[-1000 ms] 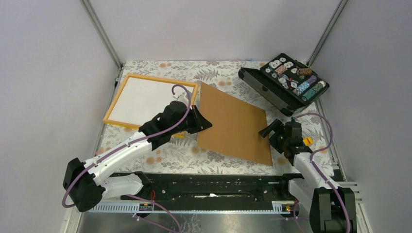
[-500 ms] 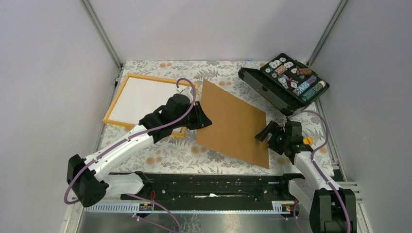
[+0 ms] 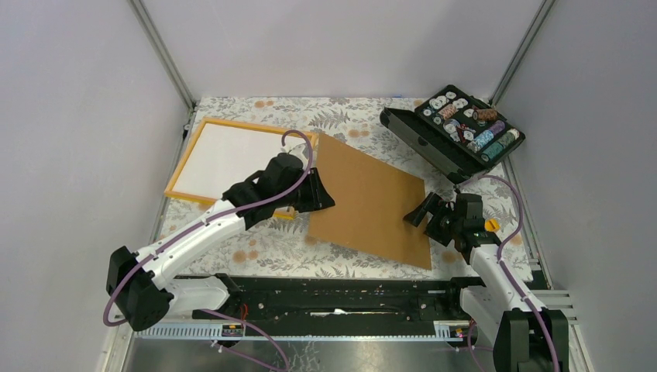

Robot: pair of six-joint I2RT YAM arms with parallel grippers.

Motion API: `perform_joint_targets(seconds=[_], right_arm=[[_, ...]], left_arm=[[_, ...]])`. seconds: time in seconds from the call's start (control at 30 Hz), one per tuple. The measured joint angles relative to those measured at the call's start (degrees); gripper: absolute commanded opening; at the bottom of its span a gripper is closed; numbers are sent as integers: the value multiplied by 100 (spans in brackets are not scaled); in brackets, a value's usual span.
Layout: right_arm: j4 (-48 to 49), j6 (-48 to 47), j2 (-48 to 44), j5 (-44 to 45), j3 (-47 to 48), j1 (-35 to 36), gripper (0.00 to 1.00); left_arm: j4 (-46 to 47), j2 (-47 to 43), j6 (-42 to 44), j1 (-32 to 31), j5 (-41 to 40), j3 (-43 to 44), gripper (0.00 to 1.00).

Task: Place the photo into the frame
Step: Pick up the photo frame item at the center of the board.

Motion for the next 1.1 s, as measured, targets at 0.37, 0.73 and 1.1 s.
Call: perform_joint_targets(seconds=[0.37,0.73,1.1], right_arm=[[-74,-9,-52,-282,7,28,100],[-579,-243,-385,-658,407,42,100],[-680,-332,-350,-734,494,44,100]], left_arm=[[-221,-160,164,7,127,170,0],[-1119,-57,866,11,201,1305,6],[-1508,153,785,31,98,1488,0]])
